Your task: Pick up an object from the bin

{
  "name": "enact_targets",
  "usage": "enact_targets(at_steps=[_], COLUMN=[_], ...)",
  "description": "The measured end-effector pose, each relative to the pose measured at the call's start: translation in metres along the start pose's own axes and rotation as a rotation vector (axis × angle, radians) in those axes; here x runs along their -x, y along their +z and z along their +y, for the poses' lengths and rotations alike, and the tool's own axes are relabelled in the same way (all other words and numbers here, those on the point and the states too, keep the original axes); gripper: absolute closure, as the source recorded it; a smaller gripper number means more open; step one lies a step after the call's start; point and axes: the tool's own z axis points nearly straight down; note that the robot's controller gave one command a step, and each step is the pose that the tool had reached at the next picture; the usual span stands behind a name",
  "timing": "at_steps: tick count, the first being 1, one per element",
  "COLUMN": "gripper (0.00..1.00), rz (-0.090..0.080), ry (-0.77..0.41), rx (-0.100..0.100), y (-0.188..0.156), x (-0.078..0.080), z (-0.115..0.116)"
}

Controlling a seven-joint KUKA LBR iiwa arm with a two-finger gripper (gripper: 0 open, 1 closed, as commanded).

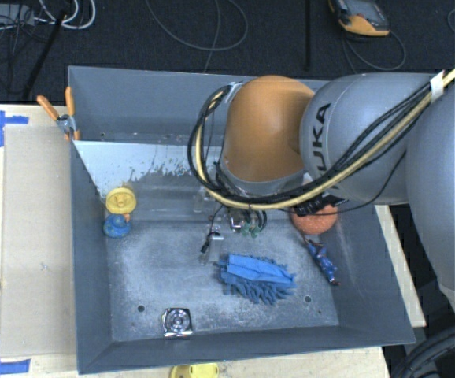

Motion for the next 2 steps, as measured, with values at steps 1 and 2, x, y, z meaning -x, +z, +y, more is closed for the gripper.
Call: enact_targets(at_steps=[1,2], gripper=[0.0,0.0], rz=[-0.001,-0.001], ry=[0.093,0.161], rx=[0.001,-0.002], y=[0.008,0.03], x=[0.014,-0.028], z=[-0.05,-0.065])
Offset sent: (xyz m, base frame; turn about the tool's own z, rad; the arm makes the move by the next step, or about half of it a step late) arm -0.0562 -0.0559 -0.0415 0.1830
